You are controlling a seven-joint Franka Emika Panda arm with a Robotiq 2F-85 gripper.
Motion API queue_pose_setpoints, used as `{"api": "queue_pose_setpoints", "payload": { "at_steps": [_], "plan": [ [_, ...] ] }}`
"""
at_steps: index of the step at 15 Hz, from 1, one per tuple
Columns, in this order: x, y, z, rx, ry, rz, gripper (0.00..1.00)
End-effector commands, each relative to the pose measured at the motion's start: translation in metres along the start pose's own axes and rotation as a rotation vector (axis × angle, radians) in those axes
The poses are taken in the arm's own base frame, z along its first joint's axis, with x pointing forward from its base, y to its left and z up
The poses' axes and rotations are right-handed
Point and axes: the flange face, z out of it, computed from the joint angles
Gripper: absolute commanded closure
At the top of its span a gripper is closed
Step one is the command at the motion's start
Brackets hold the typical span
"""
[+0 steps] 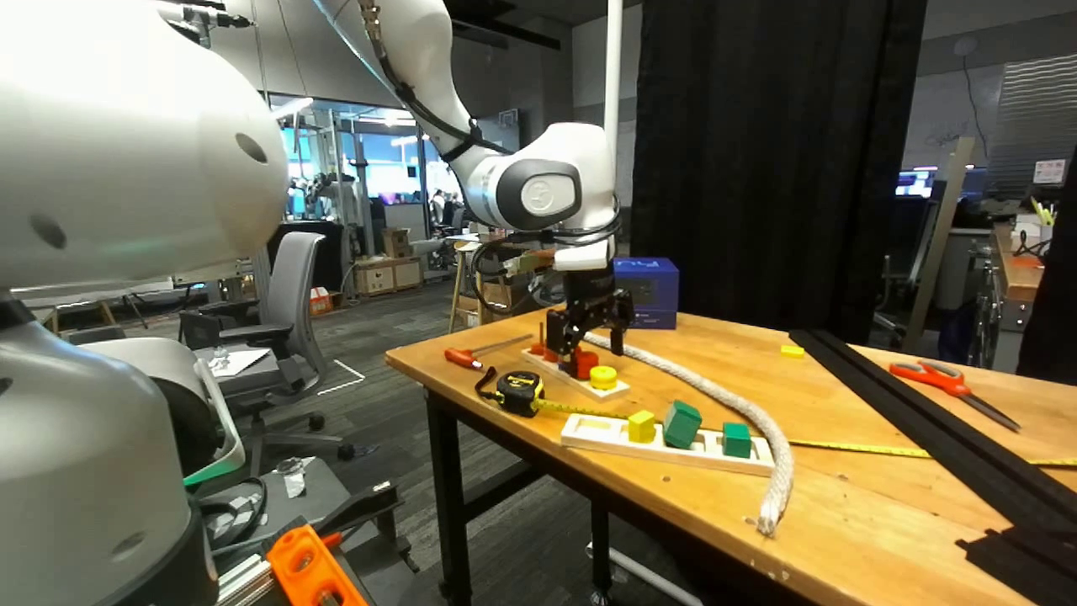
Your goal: Remove an orange disc from the wooden rack and put it on the table
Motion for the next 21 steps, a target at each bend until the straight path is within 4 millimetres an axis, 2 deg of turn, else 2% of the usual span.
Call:
{"api": "queue_pose_setpoints", "payload": {
  "at_steps": [1, 3, 8, 21],
  "plan": [
    [-0.004, -0.024, 0.008, 0.012, 0.035, -0.021, 0.0],
    [-0.005, -0.03, 0.011, 0.012, 0.054, -0.026, 0.0],
    [-0.008, -0.039, 0.002, 0.022, 0.086, -0.04, 0.0],
    [-0.012, -0.038, -0.011, 0.039, 0.129, -0.067, 0.0]
  ]
}}
